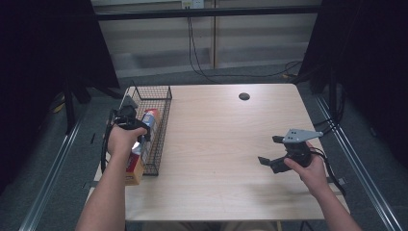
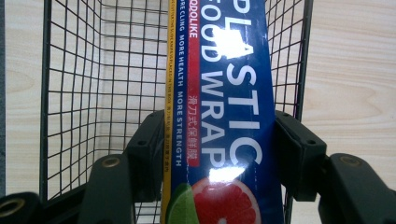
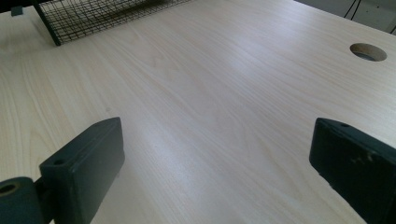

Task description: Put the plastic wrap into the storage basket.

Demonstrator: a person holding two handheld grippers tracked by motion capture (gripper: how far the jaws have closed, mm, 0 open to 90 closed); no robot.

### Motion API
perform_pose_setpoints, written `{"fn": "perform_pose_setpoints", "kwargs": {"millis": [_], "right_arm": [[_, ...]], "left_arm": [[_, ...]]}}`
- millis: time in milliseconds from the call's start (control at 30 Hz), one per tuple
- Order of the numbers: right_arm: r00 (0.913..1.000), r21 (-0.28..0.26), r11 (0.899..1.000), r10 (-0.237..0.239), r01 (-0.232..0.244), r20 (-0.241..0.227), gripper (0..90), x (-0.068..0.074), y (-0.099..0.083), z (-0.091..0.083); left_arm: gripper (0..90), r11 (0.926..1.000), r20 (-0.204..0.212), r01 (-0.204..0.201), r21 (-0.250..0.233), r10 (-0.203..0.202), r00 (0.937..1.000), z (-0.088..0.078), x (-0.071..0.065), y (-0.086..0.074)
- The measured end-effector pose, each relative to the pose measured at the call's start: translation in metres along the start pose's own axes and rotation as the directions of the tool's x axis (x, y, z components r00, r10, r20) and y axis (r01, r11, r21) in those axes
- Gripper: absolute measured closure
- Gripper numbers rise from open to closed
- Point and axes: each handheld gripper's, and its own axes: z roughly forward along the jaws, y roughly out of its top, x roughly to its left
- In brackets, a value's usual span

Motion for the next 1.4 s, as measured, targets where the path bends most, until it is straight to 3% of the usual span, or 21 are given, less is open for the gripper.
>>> {"fn": "perform_pose_setpoints", "kwargs": {"millis": [333,467,733,900,1067,1167,1267,1400], "right_arm": [[1.0,-0.002,1.0,-0.003,0.003,-0.002,3.1,0.001,0.0,0.0],[1.0,-0.004,1.0,0.0,0.0,0.001,3.1,0.001,0.0,-0.001],[1.0,-0.002,1.0,0.0,0.0,0.0,3.1,0.001,0.0,0.0],[1.0,0.0,1.0,0.002,-0.002,-0.003,3.1,0.001,0.0,0.001],[1.0,-0.002,1.0,0.001,-0.001,-0.003,3.1,0.001,0.0,0.002],[1.0,-0.004,1.0,0.003,-0.003,-0.007,3.1,0.001,0.0,0.002],[1.0,-0.001,1.0,0.002,-0.002,-0.002,3.1,0.001,0.0,0.002],[1.0,-0.004,1.0,-0.003,0.003,0.0,3.1,0.003,-0.001,-0.001]], "left_arm": [[41.5,1.0,-0.008,0.001,-0.004,-0.001,1.0,0.0,-0.002,-0.001],[41.1,0.9998,-0.012,-0.021,-0.001,0.021,0.9997,0.0,-0.002,-0.001],[39.7,0.9998,-0.008,-0.014,-0.013,0.014,0.9999,0.001,-0.002,-0.002],[38.4,1.0,0.007,0.001,-0.009,-0.001,1.0,-0.001,-0.002,-0.001],[34.4,0.9992,0.026,0.018,-0.036,-0.018,0.9995,-0.007,-0.001,-0.001],[31.3,0.9993,0.042,-0.006,-0.037,0.007,0.9991,-0.01,0.002,0.0],[27.0,0.9989,0.056,0.006,-0.046,-0.003,0.9984,-0.012,0.001,-0.001],[25.1,0.9983,0.062,-0.016,-0.056,0.019,0.9979,-0.016,0.001,-0.002]]}}
